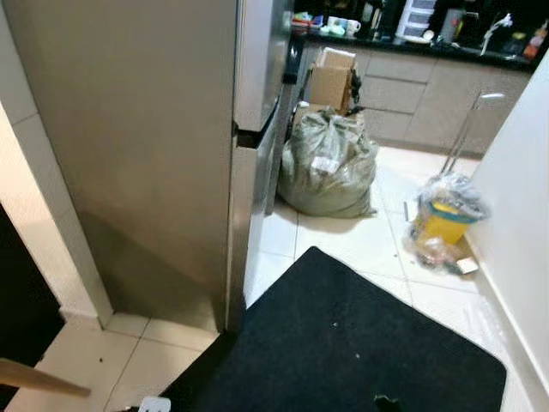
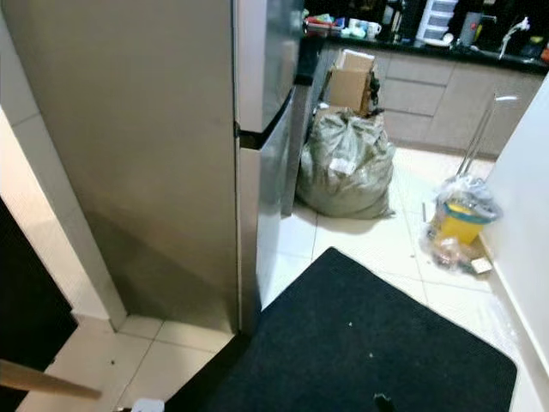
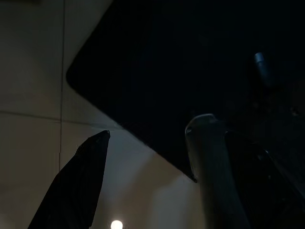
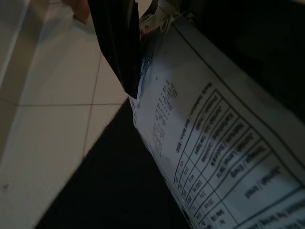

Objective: Restocking fridge

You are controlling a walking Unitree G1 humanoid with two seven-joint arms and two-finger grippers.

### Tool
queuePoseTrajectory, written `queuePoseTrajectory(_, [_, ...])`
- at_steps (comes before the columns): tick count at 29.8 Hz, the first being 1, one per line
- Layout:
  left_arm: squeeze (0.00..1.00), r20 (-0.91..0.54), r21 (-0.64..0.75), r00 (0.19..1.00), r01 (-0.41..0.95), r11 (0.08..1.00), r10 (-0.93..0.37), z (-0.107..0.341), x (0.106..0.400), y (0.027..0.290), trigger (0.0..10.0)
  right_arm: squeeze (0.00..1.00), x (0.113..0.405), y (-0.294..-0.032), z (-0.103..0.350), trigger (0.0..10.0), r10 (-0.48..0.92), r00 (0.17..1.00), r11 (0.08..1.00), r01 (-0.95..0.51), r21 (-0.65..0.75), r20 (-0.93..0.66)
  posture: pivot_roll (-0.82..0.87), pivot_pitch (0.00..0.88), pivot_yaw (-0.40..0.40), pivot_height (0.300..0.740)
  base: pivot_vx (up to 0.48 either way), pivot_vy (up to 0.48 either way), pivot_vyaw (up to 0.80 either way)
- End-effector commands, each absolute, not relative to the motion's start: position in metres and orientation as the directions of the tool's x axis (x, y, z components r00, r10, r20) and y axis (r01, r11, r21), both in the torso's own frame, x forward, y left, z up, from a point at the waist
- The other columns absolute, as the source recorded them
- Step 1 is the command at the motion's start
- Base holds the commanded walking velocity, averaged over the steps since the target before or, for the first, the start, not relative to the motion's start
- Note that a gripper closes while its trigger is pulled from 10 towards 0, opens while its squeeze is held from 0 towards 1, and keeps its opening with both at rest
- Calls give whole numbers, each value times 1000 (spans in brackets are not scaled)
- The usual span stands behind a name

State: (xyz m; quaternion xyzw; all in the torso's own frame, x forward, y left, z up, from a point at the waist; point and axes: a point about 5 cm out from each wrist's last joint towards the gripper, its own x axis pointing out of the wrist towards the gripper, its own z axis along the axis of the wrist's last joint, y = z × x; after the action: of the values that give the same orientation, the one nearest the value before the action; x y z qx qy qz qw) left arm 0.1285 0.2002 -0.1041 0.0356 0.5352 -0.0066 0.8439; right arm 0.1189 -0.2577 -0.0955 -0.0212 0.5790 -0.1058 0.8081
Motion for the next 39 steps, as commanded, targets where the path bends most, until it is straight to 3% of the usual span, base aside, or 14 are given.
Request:
queuePoseTrajectory(1, [0,-910,35,415,36,999,17,-105,128,196,10000,0,128,-263,-91,10000,-212,342,974,150,-169,-916,-81,0,-47,740,0,0,0])
queuePoseTrajectory(13, [0,-925,17,380,39,999,1,-108,122,194,10000,0,131,-263,-90,10000,-217,337,975,113,-189,-916,-82,0,-56,740,0,0,0])
queuePoseTrajectory(39, [0,-933,11,359,87,996,-21,-110,115,189,10000,0,120,-280,-87,10000,-234,324,972,79,-220,-917,-86,0,-65,740,341,0,0])
